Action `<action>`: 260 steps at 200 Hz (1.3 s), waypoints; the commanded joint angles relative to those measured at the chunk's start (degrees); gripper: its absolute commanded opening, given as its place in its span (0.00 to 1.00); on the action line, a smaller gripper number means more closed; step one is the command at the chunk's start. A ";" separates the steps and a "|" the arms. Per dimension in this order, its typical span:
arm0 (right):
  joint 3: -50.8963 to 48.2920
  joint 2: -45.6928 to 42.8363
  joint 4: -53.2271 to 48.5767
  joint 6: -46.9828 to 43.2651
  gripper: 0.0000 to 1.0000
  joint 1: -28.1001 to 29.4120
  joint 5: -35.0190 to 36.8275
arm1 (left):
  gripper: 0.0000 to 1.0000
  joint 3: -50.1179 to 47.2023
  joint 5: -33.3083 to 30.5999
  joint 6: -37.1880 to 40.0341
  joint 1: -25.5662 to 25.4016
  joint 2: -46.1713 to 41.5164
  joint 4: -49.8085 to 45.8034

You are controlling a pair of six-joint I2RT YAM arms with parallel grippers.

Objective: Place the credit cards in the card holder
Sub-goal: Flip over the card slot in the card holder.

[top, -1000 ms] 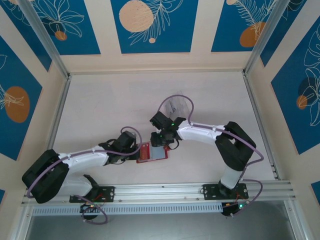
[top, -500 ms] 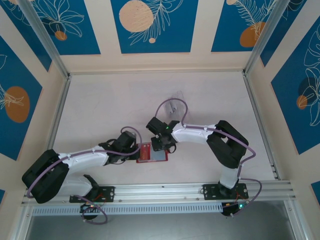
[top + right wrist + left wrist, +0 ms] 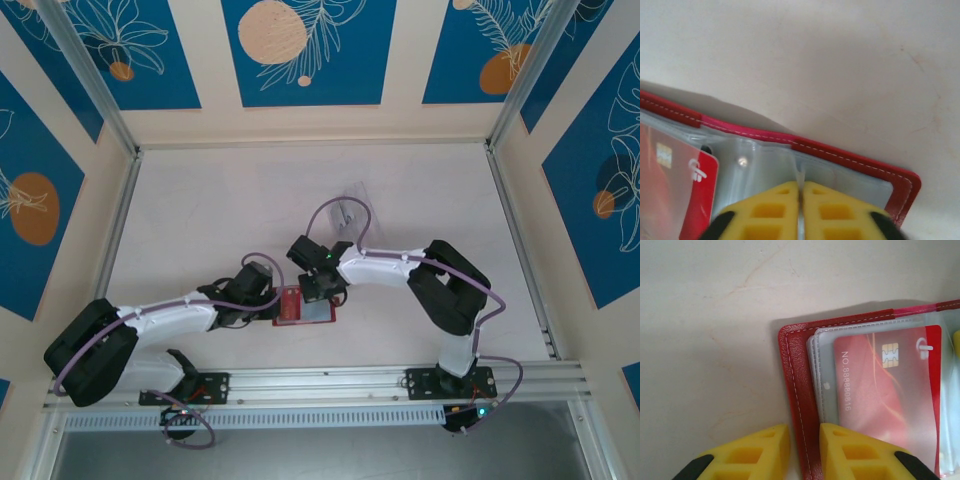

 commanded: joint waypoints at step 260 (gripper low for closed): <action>13.85 6.84 -6.79 4.96 0.11 -1.09 -19.05 | 0.23 1.32 -5.55 -1.60 -5.48 -0.04 -8.50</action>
